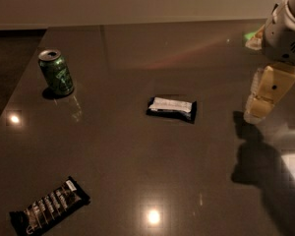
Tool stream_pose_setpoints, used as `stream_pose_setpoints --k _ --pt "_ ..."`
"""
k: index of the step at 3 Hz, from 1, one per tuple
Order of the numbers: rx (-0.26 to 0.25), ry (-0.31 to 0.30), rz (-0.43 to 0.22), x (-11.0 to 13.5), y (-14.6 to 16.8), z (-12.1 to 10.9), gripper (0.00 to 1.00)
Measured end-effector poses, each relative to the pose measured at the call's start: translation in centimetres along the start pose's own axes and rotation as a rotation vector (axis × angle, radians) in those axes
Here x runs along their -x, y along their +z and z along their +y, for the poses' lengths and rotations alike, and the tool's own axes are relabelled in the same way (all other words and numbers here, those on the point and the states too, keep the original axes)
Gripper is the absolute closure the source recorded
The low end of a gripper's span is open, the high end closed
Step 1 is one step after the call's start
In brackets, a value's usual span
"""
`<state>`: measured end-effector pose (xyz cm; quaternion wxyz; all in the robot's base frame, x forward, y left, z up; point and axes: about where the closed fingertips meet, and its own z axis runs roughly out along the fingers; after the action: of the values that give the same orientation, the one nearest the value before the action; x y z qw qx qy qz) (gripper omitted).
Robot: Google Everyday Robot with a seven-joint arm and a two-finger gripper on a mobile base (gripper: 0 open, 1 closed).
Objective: Move rxbar blueberry near rxbar chocolate
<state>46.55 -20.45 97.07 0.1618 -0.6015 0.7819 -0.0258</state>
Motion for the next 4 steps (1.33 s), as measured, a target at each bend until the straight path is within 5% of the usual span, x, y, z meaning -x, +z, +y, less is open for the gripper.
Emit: stream_pose_setpoints --k 2,4 --pt "0.068 -0.01 -0.047 2.7 6.0 -3.7 0.0" --pt "0.108 -0.018 -0.063 4.3 10.4 -4.5 0.0"
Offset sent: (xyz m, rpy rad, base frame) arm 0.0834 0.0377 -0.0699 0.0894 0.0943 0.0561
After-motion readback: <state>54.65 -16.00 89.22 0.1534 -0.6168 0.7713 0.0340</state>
